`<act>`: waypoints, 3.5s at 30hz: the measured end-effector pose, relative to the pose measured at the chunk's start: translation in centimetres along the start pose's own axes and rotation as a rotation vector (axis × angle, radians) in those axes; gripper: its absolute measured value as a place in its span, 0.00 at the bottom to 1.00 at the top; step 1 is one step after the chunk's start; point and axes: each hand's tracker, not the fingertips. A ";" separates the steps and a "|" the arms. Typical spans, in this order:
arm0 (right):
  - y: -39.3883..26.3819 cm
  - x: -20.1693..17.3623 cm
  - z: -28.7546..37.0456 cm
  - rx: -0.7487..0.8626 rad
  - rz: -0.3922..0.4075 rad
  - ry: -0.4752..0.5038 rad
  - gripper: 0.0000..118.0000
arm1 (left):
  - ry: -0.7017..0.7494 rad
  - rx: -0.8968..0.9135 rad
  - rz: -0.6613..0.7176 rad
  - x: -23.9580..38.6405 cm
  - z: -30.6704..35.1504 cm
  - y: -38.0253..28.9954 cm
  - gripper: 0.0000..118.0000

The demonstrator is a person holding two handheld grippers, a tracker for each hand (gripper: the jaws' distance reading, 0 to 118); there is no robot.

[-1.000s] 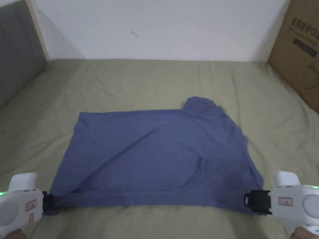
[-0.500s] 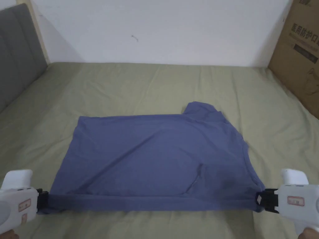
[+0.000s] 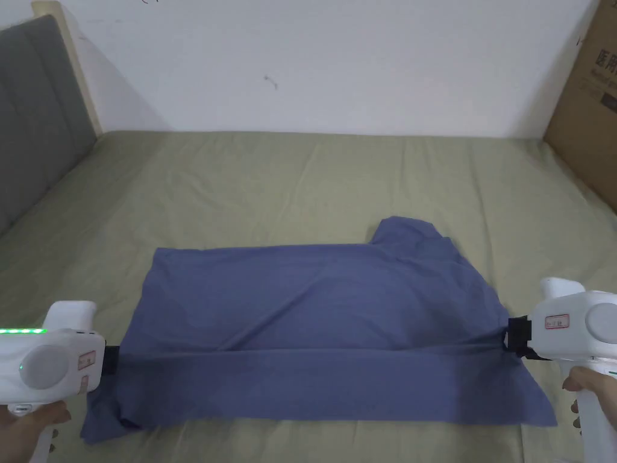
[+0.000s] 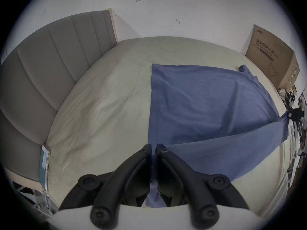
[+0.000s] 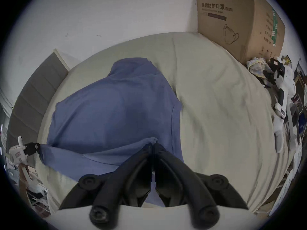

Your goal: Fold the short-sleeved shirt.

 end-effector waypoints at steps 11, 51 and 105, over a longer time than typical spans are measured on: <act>-0.7 -0.5 0.9 0.038 0.038 -0.061 0.62 | -0.028 0.008 0.007 -0.4 0.8 0.0 0.94; -10.7 -0.6 3.6 0.042 -0.032 0.034 0.60 | -0.097 -0.046 0.115 -2.4 2.0 -8.1 0.02; -8.7 -3.2 5.9 0.091 0.054 0.064 0.01 | -0.218 0.028 0.066 2.5 7.0 -5.6 0.00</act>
